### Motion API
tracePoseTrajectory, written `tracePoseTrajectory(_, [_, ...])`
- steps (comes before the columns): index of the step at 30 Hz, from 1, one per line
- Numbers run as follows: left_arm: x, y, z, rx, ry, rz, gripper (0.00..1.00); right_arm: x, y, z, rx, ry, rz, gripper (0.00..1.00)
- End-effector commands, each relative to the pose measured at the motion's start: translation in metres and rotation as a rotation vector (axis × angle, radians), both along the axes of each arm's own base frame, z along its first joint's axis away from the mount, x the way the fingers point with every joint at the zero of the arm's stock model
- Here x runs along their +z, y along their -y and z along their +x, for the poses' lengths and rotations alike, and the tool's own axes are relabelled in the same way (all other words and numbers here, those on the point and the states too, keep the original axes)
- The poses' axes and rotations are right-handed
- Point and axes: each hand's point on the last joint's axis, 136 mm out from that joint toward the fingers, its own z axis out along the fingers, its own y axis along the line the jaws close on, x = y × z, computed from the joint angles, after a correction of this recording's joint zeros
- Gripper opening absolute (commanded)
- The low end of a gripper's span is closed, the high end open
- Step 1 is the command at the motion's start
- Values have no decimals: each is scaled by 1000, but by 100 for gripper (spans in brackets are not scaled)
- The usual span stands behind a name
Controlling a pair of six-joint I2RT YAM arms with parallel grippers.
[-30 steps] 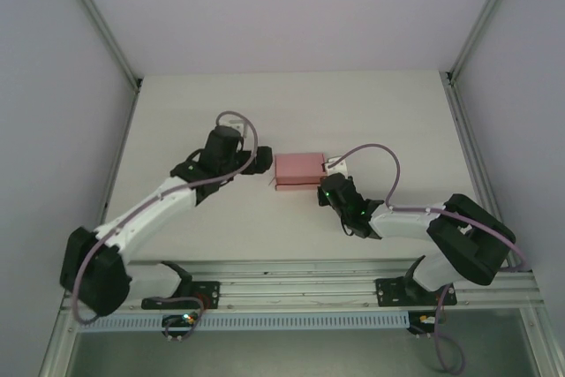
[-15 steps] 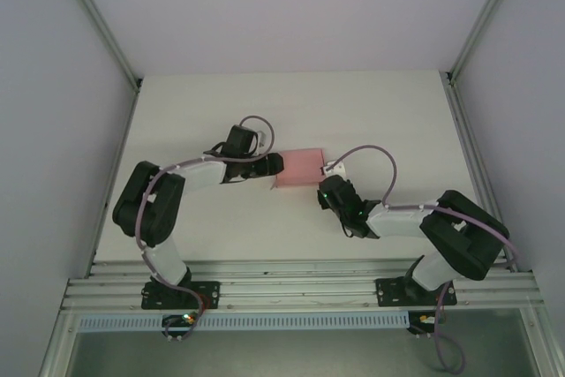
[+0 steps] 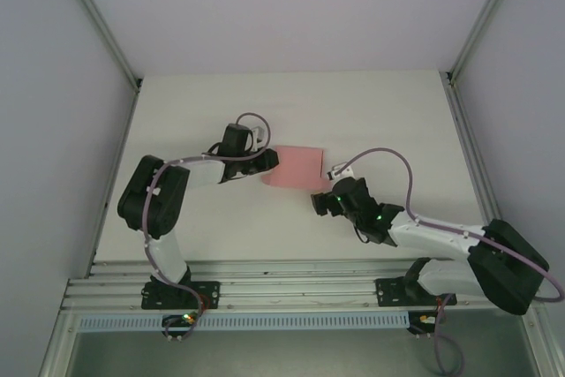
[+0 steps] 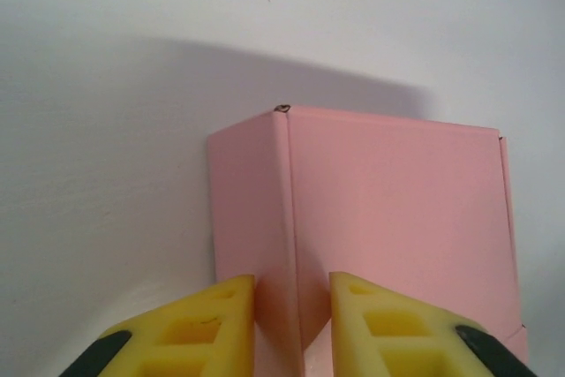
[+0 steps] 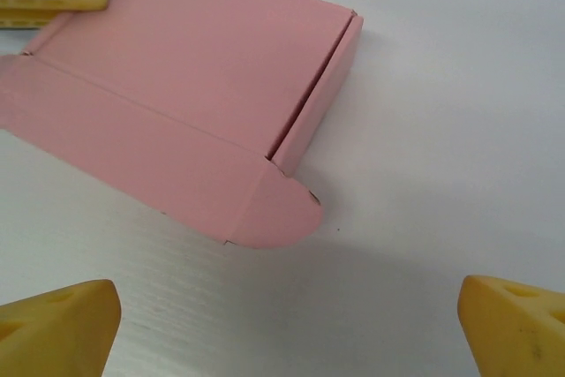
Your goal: Assemble paper box
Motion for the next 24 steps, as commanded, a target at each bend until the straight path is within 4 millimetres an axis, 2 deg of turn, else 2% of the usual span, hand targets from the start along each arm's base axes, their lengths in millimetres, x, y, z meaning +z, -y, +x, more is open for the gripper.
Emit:
tracePoseTrajectory(1, [-20, -6, -5, 7, -61, 2, 22, 6, 8, 1, -14, -65, -6, 100])
tracePoseTrajectory(7, [-23, -11, -4, 30, -83, -43, 13, 21, 6, 30, -110, -204, 209, 100])
tracePoseTrajectory(11, [-29, -20, -9, 63, -105, -58, 7, 20, 9, 45, -195, -358, 276, 99])
tracePoseTrajectory(17, [-25, -32, -5, 130, -116, -217, 3, 12, -17, 68, -170, -519, 507, 100])
tracePoseTrajectory(24, [-20, -36, -2, 123, -90, -207, 3, -4, -42, 96, -95, -585, 602, 100])
